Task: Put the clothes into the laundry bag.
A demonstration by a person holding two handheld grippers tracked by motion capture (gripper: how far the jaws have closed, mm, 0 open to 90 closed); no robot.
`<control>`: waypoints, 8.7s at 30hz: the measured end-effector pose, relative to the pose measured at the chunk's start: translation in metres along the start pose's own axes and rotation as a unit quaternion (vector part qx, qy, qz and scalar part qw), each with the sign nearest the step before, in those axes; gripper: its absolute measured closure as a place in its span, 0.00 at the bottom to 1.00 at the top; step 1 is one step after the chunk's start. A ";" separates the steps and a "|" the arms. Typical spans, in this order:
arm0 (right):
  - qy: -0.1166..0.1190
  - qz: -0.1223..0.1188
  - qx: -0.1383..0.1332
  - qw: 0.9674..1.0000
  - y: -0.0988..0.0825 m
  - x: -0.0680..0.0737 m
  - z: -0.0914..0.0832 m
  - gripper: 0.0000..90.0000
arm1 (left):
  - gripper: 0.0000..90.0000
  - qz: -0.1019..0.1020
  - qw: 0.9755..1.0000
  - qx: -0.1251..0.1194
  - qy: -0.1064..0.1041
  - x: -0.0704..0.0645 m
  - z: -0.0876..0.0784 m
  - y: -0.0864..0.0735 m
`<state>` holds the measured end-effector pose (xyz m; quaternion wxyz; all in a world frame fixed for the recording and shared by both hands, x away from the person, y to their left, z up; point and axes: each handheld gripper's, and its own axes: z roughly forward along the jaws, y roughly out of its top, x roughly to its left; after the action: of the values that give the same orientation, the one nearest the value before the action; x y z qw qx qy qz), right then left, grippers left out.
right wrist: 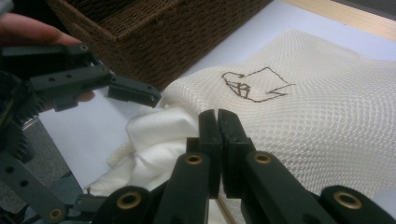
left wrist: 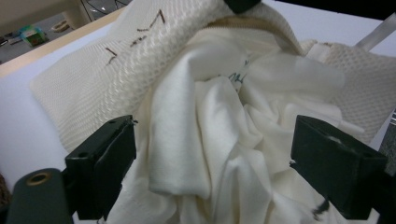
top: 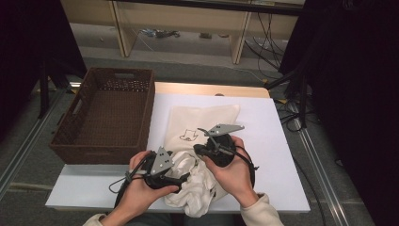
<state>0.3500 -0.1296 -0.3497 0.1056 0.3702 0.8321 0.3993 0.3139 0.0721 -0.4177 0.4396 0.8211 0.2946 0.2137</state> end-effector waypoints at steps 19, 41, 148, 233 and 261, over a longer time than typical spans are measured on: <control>-0.007 0.007 0.004 1.000 -0.001 0.005 0.003 1.00 | 0.80 -0.019 1.000 0.008 -0.003 0.004 0.019 -0.005; 0.000 -0.014 -0.007 1.000 0.000 -0.001 0.001 1.00 | 0.35 0.008 1.000 -0.003 -0.011 -0.001 0.022 0.012; -0.005 -0.001 0.008 1.000 -0.002 0.005 0.006 1.00 | 0.89 -0.024 0.999 0.008 0.023 0.015 0.059 0.008; 0.000 0.001 0.007 1.000 -0.001 -0.003 0.003 1.00 | 0.81 -0.029 0.999 0.014 0.017 0.011 0.067 0.010; 0.001 0.009 0.001 1.000 0.000 -0.001 0.001 1.00 | 0.36 0.027 0.995 0.082 -0.045 -0.028 0.052 -0.016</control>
<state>0.3509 -0.1298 -0.3508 0.1006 0.3770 0.8296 0.3995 0.3206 0.0293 -0.4614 0.3782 0.8707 0.2686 0.1633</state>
